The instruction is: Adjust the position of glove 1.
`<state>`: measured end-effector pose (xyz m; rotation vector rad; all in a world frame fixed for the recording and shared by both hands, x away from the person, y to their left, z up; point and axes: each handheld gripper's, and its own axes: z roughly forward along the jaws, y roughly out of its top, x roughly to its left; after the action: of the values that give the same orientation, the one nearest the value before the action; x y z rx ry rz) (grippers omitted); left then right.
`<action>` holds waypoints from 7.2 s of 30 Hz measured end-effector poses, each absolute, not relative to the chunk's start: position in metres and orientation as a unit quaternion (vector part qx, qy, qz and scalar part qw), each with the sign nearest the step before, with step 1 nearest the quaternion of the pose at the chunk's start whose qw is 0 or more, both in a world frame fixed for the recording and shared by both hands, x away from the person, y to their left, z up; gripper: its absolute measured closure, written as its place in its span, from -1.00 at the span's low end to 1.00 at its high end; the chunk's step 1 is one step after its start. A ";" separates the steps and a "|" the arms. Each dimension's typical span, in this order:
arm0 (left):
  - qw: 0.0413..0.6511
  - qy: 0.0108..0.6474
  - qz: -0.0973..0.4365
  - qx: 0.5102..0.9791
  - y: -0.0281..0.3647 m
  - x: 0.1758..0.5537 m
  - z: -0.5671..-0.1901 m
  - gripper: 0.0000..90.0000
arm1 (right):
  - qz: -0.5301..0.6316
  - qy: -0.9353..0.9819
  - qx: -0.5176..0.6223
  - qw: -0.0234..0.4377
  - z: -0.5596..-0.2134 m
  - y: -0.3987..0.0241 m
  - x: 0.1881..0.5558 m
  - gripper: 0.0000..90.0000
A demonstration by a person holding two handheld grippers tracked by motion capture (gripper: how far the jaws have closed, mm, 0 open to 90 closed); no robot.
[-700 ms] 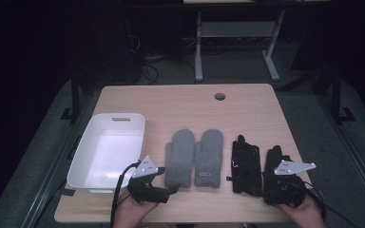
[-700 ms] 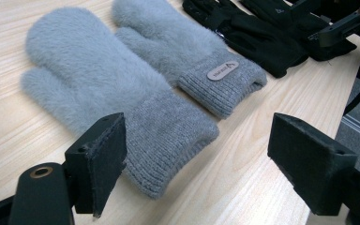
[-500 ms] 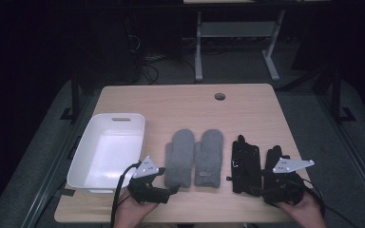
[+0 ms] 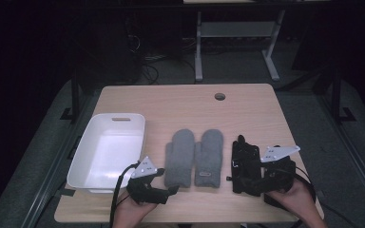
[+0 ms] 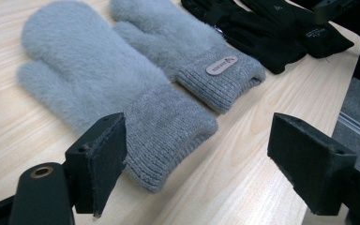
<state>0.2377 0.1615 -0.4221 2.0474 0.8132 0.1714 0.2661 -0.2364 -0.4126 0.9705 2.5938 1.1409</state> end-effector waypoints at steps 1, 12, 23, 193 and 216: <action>0.449 0.328 0.069 0.828 0.161 0.237 -0.423 -0.56 | 0.377 0.866 0.321 0.071 -0.412 -0.234 0.268 -0.52; 0.450 0.330 0.070 0.827 0.161 0.236 -0.422 -0.56 | 0.369 0.877 0.301 0.065 -0.403 -0.216 0.282 -0.53; 0.448 0.323 0.072 0.830 0.160 0.236 -0.423 -0.56 | 0.359 0.893 0.269 0.045 -0.387 -0.186 0.300 -0.57; 0.475 0.340 0.080 0.808 0.166 0.236 -0.399 -0.49 | 0.359 0.800 0.463 -0.131 -0.459 -0.072 0.442 0.39; 0.484 0.342 0.035 0.805 0.146 0.249 -0.400 -0.48 | 0.385 0.800 0.450 -0.098 -0.445 -0.130 0.405 0.65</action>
<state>0.2486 0.1464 -0.4000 1.9609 0.8322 0.0850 0.4051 -0.1296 -0.4445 1.5082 2.6830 1.2906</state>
